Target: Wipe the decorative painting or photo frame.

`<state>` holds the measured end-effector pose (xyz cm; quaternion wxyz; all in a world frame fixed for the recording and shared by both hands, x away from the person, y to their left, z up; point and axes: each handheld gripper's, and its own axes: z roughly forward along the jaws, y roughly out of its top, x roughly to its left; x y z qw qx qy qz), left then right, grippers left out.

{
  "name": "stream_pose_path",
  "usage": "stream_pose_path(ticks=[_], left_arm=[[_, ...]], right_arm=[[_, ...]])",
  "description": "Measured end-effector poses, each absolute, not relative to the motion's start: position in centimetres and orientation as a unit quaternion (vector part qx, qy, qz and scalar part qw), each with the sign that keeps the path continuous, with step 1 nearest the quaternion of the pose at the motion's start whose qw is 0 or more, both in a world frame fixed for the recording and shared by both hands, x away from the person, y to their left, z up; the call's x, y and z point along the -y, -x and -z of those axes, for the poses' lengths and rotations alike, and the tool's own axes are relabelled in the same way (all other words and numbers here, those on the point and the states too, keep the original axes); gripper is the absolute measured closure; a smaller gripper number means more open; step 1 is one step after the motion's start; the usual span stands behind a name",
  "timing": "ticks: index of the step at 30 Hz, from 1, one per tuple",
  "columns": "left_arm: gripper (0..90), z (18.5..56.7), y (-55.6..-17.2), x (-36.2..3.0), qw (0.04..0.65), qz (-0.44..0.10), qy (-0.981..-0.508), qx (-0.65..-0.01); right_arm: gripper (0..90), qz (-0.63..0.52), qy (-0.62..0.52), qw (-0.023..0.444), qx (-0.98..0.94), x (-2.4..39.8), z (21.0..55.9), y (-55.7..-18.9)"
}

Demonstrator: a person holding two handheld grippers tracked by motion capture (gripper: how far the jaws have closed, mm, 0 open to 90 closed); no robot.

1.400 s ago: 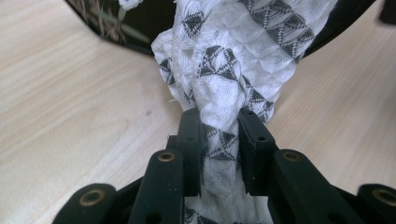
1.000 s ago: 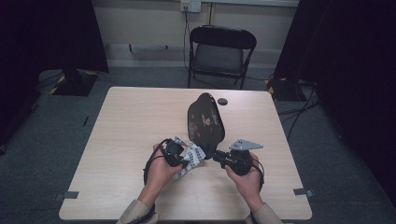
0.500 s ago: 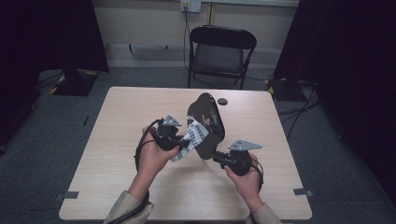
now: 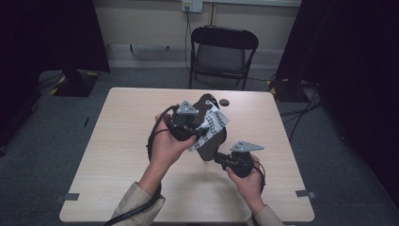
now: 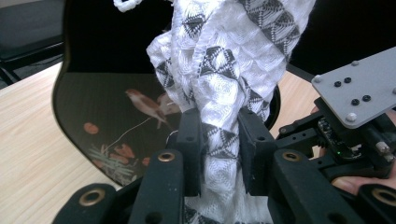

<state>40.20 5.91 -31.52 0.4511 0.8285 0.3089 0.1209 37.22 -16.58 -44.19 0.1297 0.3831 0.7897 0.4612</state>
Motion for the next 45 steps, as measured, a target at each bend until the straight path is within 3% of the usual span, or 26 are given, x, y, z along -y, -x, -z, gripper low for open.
stream_pose_path(ticks=[25, 45], left_arm=[[72.0, 36.4, -39.6, -5.7, 0.414, -0.096, -0.849, -0.313], [72.0, 39.9, -39.1, -6.0, 0.394, -0.080, -0.859, -0.318]], right_arm=[[78.8, -0.460, -0.379, 0.131, -0.792, 16.5, 44.1, -37.2], [64.5, -0.448, -0.386, 0.124, -0.797, 17.6, 44.6, -37.1]])
